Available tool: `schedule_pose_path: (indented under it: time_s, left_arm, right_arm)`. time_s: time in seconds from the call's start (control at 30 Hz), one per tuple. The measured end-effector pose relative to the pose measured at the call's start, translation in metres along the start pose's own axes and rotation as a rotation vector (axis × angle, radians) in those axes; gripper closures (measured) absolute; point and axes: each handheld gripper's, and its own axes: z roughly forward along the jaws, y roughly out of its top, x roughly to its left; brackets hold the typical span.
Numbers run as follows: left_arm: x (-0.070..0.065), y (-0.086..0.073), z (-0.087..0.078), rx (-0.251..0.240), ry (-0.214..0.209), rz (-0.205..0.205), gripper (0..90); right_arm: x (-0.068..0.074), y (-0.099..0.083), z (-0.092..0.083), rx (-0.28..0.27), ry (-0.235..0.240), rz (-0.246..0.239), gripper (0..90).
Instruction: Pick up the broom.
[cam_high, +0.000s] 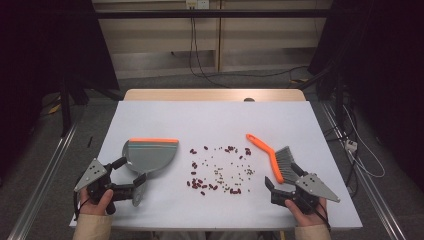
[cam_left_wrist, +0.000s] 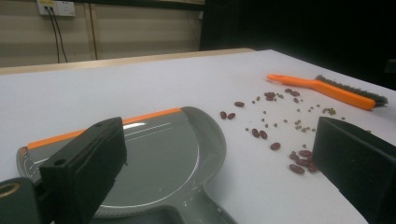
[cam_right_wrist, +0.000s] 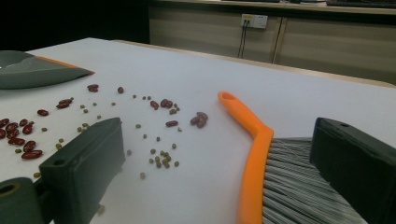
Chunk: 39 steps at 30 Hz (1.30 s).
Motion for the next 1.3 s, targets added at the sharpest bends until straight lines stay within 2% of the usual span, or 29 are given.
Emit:
schedule_pose_path:
  time_s: [0.5,0.83,0.97,1.03,1.3]
  left_arm:
    - [0.0,0.0,0.0,0.005,0.0,0.002,3.1]
    - [0.001,0.0,0.0,0.001,0.003,0.003,3.1]
    - [0.002,0.0,0.0,0.004,-0.001,0.004,3.1]
    - [0.002,0.0,-0.001,0.003,0.001,-0.001,3.1]
    - [0.0,0.001,-0.001,0.002,-0.009,-0.004,2.9]
  right_arm:
    - [0.001,0.001,0.003,0.01,0.002,-0.009,3.5]
    - [-0.004,0.012,0.011,0.038,-0.021,-0.024,5.7]
    - [-0.008,0.016,0.015,0.056,-0.033,-0.01,6.4]
    - [-0.012,0.019,0.02,0.079,-0.039,0.016,7.7]
    - [-0.019,0.025,0.031,0.115,-0.045,0.019,9.4]
